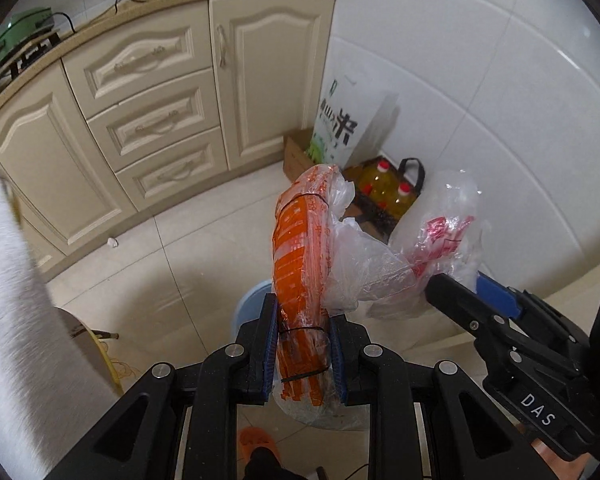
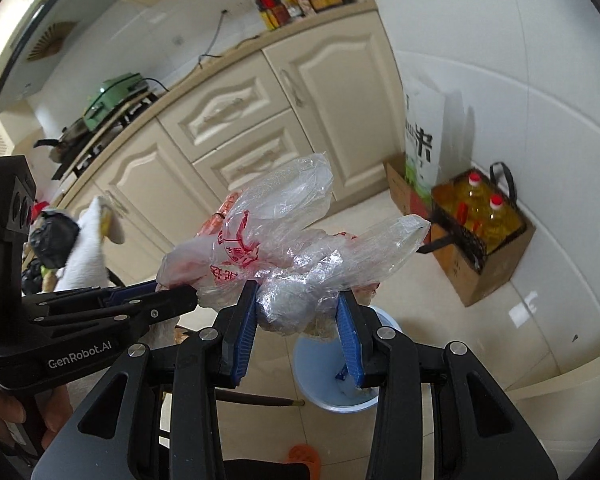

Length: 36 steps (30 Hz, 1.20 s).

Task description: Collect trash

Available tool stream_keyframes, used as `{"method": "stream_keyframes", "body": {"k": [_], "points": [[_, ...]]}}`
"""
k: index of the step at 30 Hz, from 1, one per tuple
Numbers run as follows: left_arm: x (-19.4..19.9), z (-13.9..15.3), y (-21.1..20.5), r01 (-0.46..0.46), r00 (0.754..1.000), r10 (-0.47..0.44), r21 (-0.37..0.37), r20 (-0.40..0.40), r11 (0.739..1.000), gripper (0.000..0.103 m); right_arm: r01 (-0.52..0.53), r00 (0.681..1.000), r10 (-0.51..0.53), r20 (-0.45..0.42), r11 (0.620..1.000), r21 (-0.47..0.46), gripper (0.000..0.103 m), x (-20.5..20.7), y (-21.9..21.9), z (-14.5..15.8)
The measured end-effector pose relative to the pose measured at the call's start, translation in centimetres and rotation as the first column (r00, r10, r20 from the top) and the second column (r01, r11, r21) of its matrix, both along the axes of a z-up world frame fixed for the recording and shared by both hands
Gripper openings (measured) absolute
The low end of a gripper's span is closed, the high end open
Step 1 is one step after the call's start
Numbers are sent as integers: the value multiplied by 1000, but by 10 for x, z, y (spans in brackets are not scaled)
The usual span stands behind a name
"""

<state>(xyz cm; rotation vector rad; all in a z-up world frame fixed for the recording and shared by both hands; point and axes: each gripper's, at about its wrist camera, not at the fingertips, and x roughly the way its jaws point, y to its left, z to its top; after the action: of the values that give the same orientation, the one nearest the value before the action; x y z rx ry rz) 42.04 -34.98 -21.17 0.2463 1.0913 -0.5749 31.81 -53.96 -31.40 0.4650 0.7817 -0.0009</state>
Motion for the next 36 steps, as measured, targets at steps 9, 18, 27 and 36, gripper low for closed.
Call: {"method": "stream_keyframes", "body": {"k": [9, 18, 27, 36], "points": [[26, -23, -20, -27, 999, 26, 15, 38, 1000, 55, -6, 999, 7, -51, 1000, 23, 38, 21, -1, -28], [3, -26, -5, -109, 990, 105, 42, 89, 993, 57, -34, 996, 37, -78, 999, 42, 38, 32, 14, -43], [-13, -7, 13, -139, 986, 136, 24, 102, 990, 57, -43, 996, 47, -71, 998, 46, 43, 42, 29, -43], [-27, 11, 26, -124, 986, 124, -5, 107, 992, 58, -32, 995, 34, -95, 999, 21, 65, 41, 38, -32]]}}
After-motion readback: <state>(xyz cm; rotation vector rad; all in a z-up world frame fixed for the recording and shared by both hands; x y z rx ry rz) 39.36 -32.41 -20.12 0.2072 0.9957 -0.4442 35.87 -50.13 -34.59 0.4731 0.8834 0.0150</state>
